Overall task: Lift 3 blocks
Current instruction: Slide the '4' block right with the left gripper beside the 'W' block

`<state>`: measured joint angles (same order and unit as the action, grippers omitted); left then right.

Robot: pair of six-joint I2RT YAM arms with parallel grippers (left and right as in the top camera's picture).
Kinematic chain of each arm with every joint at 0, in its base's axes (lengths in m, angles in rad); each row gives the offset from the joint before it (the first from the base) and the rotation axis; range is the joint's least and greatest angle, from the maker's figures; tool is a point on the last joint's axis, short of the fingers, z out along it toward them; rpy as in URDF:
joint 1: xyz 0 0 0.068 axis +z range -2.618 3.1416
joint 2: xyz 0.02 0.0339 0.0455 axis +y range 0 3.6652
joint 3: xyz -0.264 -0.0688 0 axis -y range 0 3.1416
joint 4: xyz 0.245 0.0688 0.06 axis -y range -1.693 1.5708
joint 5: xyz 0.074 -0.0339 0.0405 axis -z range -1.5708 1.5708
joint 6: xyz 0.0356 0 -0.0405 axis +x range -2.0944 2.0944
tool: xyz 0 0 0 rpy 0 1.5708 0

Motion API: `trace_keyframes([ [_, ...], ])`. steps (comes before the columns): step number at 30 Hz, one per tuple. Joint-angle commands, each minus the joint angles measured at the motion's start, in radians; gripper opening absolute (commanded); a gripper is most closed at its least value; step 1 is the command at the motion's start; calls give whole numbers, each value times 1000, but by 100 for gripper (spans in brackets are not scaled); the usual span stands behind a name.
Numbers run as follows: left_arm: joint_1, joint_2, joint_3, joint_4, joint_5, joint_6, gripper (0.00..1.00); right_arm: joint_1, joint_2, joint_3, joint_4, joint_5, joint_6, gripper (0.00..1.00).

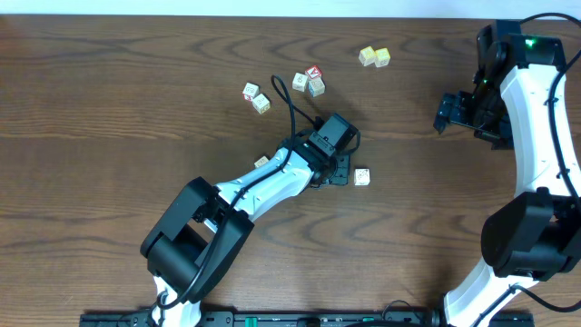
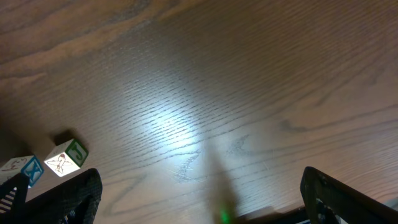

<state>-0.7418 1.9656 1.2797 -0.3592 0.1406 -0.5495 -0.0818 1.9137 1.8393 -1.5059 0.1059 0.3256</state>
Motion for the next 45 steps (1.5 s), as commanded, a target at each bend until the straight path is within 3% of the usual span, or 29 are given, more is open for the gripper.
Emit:
trace_keyframes([
  [1,-14,21,8,-1,6,14,40,-2,-24,11,-1,9,-1,99],
  [20,-28,23,7,3,9,-41,39,-2,-24,11,-1,9,-1,99],
  [29,-28,23,7,37,6,-126,39,-2,-24,11,-1,9,-1,99],
  [39,-28,23,7,37,6,-126,39,-2,-24,11,-1,9,-1,99],
  [45,-7,-2,10,-2,-9,-55,54,-2,-24,11,-1,9,-1,99],
])
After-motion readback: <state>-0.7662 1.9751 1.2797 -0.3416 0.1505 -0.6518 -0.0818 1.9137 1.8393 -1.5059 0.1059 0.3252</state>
